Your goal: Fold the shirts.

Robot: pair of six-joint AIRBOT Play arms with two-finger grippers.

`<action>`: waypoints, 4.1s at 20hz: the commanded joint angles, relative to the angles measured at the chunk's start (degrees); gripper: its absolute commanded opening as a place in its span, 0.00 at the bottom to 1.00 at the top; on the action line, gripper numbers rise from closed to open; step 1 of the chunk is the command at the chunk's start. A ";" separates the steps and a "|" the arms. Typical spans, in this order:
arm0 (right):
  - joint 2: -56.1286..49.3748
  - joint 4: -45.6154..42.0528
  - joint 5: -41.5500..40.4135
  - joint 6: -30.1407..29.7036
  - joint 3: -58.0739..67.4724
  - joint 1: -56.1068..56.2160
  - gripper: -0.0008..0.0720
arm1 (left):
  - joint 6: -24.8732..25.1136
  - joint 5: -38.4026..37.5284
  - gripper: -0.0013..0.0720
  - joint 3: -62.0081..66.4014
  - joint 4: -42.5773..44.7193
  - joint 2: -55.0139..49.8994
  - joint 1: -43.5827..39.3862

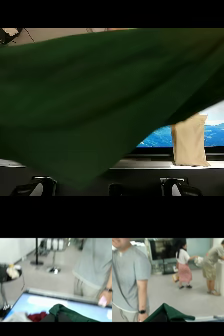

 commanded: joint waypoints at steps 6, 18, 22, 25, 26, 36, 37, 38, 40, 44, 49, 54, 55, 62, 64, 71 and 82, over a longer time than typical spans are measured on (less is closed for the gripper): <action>-22.08 1.03 22.21 3.19 -4.22 -0.04 0.08 | 1.27 1.55 0.05 -41.66 -4.57 -4.17 0.04; -50.84 28.76 25.24 -2.80 -7.32 0.00 0.08 | 3.89 10.78 0.05 -51.43 -15.96 -23.82 0.04; -47.19 24.41 25.90 -4.85 -7.32 0.00 0.08 | 6.47 12.79 0.05 -50.07 -15.74 -14.95 1.18; -45.40 23.61 24.24 -2.99 -7.32 0.02 0.08 | 6.43 13.18 0.05 -48.63 -15.74 -11.69 2.19; -45.38 23.61 23.56 -1.99 -7.32 0.00 0.08 | 6.45 12.57 0.05 -48.65 -15.72 -11.85 2.19; -39.76 12.50 44.54 -1.31 -20.87 3.21 0.93 | 9.07 7.74 0.06 -49.13 -14.88 -12.74 2.19; -36.81 13.07 41.13 -1.07 -29.49 5.07 0.93 | 9.09 7.72 0.06 -49.40 -14.88 -12.74 2.19; -34.10 14.47 37.64 -0.98 -38.32 7.37 0.93 | 9.09 7.74 0.06 -49.86 -14.86 -12.74 2.19; -30.80 19.91 30.67 -1.42 -52.65 12.24 0.93 | 9.07 7.76 0.06 -51.39 -14.88 -12.74 2.16; -30.36 30.05 17.75 -2.40 -64.96 21.90 0.93 | 9.09 7.76 0.06 -54.71 -14.88 -12.72 2.14; -32.00 41.55 0.92 -1.99 -65.77 32.48 0.84 | 9.09 7.93 0.06 -54.80 -14.88 -12.70 2.14; -31.78 43.93 -8.20 -1.27 -63.39 33.97 0.08 | 9.84 7.78 0.05 -54.55 -14.88 -12.59 2.19; -30.84 41.22 -5.20 -2.82 -61.11 32.68 0.08 | 11.21 7.69 0.05 -53.75 -14.88 -12.24 2.21; -4.98 0.98 2.40 -3.82 -20.94 18.38 0.07 | 3.89 19.80 0.05 -31.10 -7.89 1.99 5.73; 1.36 -6.88 -3.43 -0.20 -9.88 16.61 0.07 | -5.75 12.26 0.05 -25.77 2.16 3.80 9.92; 6.47 -9.60 4.61 7.93 -3.10 16.63 0.07 | -3.06 5.53 0.05 -25.00 -12.98 10.29 12.07; 1.05 -5.60 36.63 7.82 -2.73 16.63 0.08 | -3.02 4.07 0.05 -27.04 -13.18 15.19 12.07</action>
